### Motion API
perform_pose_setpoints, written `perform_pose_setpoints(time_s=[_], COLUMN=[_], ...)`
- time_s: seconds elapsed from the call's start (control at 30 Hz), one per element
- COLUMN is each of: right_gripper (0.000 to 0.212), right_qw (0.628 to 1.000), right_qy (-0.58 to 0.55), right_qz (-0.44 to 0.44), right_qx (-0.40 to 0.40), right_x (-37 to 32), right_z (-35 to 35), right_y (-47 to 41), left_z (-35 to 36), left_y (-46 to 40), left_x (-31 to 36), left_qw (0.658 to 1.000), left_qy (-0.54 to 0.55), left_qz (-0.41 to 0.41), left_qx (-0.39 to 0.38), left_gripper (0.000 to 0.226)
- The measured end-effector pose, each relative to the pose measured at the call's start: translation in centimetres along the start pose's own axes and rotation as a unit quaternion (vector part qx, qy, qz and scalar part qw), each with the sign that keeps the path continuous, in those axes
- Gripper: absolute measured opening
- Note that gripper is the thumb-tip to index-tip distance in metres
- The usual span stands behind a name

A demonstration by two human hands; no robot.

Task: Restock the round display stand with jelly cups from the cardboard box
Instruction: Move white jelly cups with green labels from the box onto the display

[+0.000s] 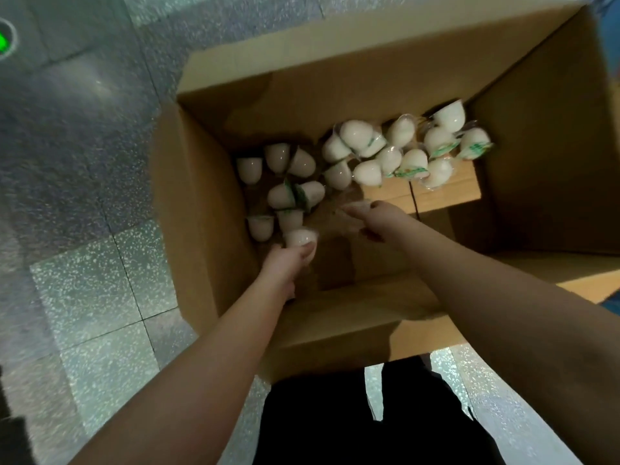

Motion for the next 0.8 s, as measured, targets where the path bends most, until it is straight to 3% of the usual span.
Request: perform_pose_setpoints(time_s=[0.13, 0.3, 0.57, 0.63, 0.73, 0.8], right_gripper=[0.053, 0.058, 0.041, 0.052, 0.037, 0.040], right_qw=[0.994, 0.944, 0.853, 0.833, 0.803, 0.796], right_qy=[-0.093, -0.295, -0.468, -0.488, -0.509, -0.503], right_qz=[-0.061, -0.148, -0.220, -0.235, -0.245, -0.248], right_qx=[0.013, -0.018, 0.073, 0.116, 0.188, 0.228], right_x=[2.0, 6.1, 18.6, 23.6, 31.8, 37.5], right_z=[-5.8, -11.2, -19.5, -21.9, -24.9, -26.5], right_y=[7.2, 17.3, 31.2, 33.9, 38.3, 41.2], left_z=[0.9, 5.1, 17.0, 20.6, 26.2, 29.7], left_y=[6.1, 16.1, 32.5, 36.1, 41.4, 44.7], left_x=[1.4, 3.7, 0.3, -2.4, -8.1, -12.5], left_qw=[0.990, 0.944, 0.805, 0.765, 0.719, 0.690], left_qy=[0.006, -0.066, -0.263, -0.297, -0.333, -0.352], left_qz=[0.099, 0.244, 0.429, 0.459, 0.469, 0.481], left_qx=[-0.103, -0.211, -0.315, -0.340, -0.391, -0.411], left_gripper=[0.069, 0.067, 0.061, 0.055, 0.052, 0.059])
Point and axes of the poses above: each hand's wrist, its own y-axis away from the middle knuckle, its own z-axis out of the palm, x = y × z, the point moved 3 cm from there along -y, towards the middle knuckle, and after that the axes turned 4 degrees about x, right-handed, at the moved point
